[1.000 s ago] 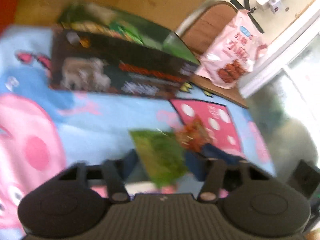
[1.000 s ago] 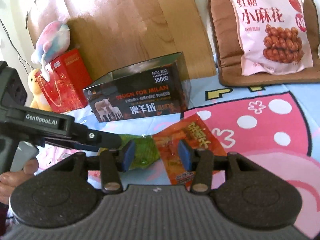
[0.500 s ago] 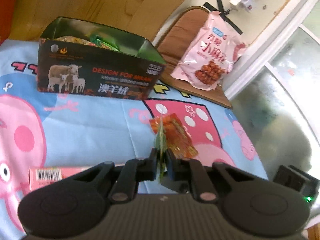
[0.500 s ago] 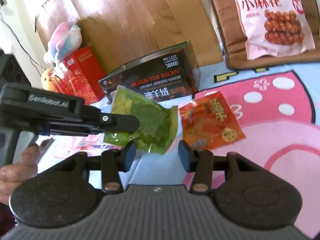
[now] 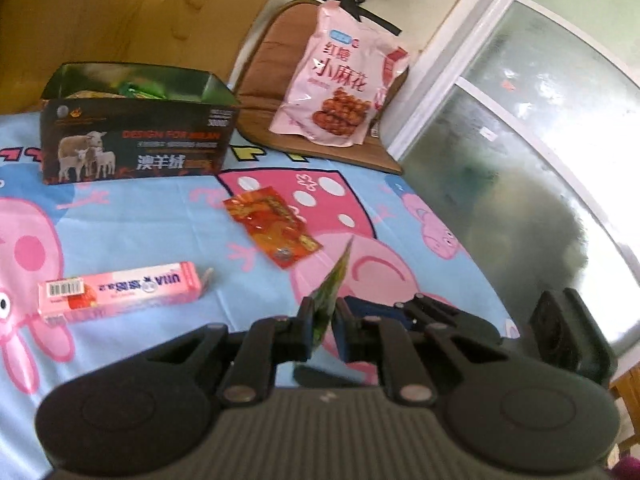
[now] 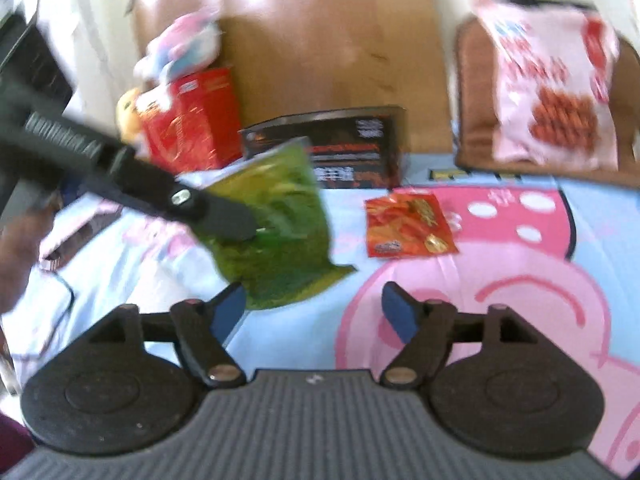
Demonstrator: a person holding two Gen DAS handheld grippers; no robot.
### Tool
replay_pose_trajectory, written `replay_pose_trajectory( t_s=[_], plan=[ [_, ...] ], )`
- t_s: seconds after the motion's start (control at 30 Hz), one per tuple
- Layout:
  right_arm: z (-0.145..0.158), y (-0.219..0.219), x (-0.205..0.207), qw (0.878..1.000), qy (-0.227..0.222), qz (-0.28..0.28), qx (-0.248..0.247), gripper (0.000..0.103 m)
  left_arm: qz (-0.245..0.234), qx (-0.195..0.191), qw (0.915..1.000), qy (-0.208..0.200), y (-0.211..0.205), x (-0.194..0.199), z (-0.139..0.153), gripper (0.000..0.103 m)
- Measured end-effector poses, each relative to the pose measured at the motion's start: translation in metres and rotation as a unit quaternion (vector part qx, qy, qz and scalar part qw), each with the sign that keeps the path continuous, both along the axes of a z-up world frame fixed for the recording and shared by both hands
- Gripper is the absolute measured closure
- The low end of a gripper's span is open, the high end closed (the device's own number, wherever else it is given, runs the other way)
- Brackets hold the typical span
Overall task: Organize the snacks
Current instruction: 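Grasp the green translucent bag with the left gripper and lift it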
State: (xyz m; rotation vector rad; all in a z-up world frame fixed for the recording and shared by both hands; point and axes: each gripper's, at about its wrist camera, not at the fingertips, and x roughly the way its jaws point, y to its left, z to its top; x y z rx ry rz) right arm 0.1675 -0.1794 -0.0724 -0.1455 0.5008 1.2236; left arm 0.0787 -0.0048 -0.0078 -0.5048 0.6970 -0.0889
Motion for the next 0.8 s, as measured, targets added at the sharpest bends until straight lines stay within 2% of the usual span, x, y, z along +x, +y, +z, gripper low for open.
replay_pose_trajectory(
  t_s=[0.07,0.17,0.3,0.5,0.8],
  plan=[
    [0.002,0.001,-0.008,1.0,-0.024,0.013,-0.011,0.023,-0.009,-0.027,0.9996,0.001,0.001,0.0,-0.002,0.094],
    [0.003,-0.001,-0.018,0.998,-0.06,0.024,-0.025,0.023,-0.015,-0.029,0.9995,-0.002,-0.003,-0.002,-0.002,0.097],
    [0.001,-0.003,-0.016,0.998,-0.051,0.012,-0.027,0.024,-0.027,-0.03,0.9992,-0.001,-0.009,-0.002,-0.004,0.097],
    [-0.007,0.004,-0.011,0.998,-0.029,-0.023,-0.044,0.026,-0.004,-0.028,0.9993,0.025,-0.006,-0.001,-0.019,0.096],
    [-0.007,-0.003,-0.013,0.998,-0.034,-0.037,-0.033,0.026,0.013,-0.042,0.9984,0.036,0.001,-0.004,-0.027,0.092]
  ],
)
